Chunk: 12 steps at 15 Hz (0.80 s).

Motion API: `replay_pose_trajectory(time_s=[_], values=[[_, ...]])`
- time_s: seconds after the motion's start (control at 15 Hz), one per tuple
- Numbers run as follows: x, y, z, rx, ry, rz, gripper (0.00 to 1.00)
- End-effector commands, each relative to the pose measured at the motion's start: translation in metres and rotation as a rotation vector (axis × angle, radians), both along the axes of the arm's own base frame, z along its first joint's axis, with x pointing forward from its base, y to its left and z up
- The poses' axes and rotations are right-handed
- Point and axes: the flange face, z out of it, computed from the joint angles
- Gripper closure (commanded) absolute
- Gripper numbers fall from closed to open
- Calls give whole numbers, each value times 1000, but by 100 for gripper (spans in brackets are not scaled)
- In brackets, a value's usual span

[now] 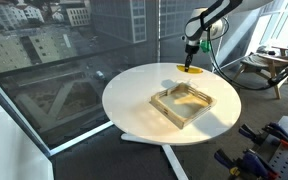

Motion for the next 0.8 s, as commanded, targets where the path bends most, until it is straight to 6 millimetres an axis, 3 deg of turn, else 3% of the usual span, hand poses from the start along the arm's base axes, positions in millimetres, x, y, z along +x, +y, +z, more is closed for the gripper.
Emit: replay_pose_trajectory(time_s=[0.0,0.33,0.73], values=[[7,-21,10,20,0,-68,84],[3,-50,12,31,-7,-130,84],[-5,-82,-1,41,5,-192,84]])
